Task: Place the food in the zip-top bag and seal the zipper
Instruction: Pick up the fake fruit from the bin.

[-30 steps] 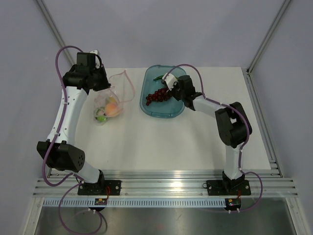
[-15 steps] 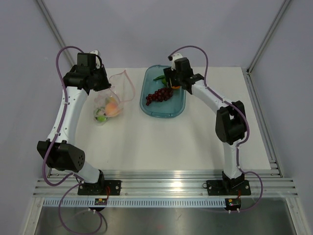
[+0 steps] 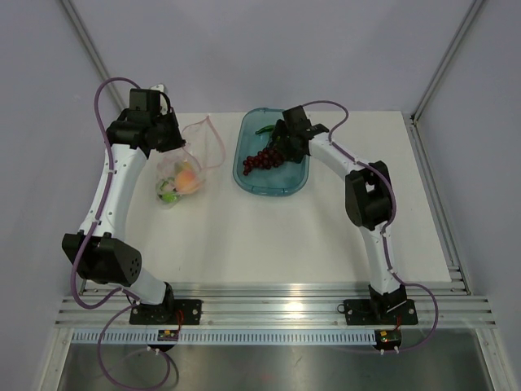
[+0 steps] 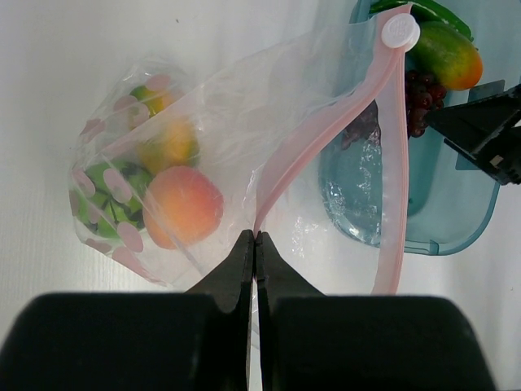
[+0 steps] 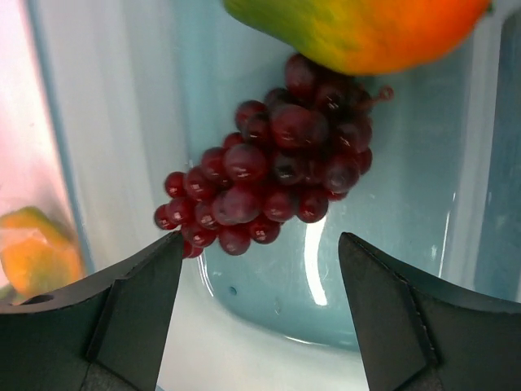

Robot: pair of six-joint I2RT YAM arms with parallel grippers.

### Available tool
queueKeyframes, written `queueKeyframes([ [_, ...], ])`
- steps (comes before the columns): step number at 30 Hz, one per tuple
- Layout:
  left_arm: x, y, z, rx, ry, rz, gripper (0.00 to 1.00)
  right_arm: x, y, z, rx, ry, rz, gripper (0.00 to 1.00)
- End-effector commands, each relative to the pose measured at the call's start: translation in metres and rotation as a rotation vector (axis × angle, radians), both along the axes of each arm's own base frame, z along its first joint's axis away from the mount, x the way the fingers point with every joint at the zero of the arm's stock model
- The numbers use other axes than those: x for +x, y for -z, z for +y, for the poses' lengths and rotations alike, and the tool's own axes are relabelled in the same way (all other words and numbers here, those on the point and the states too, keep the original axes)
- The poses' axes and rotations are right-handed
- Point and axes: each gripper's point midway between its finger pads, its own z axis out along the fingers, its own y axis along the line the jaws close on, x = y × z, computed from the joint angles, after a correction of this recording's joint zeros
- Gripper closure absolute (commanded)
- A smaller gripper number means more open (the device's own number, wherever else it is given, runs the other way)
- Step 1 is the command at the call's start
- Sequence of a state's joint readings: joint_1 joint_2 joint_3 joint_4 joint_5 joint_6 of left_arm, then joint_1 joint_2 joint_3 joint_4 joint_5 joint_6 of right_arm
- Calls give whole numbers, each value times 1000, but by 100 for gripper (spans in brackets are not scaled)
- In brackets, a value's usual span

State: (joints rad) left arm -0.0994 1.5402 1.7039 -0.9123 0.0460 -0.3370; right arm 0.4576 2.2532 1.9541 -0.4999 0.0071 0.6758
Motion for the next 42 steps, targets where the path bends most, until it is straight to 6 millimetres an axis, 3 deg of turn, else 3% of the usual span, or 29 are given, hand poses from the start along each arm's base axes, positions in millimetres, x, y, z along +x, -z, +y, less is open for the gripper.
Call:
queueKeyframes([
  [1, 3, -14, -3, -8, 12, -64, 100, 4, 1, 1, 99, 194, 84, 16],
  [8, 3, -14, -4, -10, 19, -66, 100, 18, 9, -1, 201, 414, 105, 2],
  [10, 3, -16, -4, -9, 21, -74, 100, 17, 24, -5, 169, 451, 141, 1],
  [11, 3, -16, -4, -7, 22, -74, 100, 21, 20, -3, 184, 468, 139, 1],
  [14, 2, -16, -2, 3, 17, -72, 100, 22, 41, -5, 161, 509, 183, 1],
  [17, 2, -16, -2, 0, 22, -72, 100, 23, 49, -8, 149, 551, 185, 1],
  [20, 2, -16, -3, -1, 23, -73, 100, 26, 55, -13, 126, 592, 154, 0],
  [24, 2, -18, -3, 3, 27, -77, 100, 34, 48, -17, 88, 625, 93, 1],
  [25, 3, -17, -2, 3, 25, -76, 100, 34, 40, -16, 60, 613, 78, 2],
  [28, 3, -19, -3, 1, 27, -77, 100, 35, 42, -18, 2, 608, 55, 6],
  [38, 4, -20, -3, -2, 27, -80, 100, 27, 74, -15, -47, 578, 96, 30],
  [40, 4, -20, -4, -7, 29, -81, 100, 27, 74, -17, -56, 571, 88, 39],
  [42, 4, -20, -4, -5, 32, -81, 100, 32, 57, -17, -41, 567, 38, 47],
])
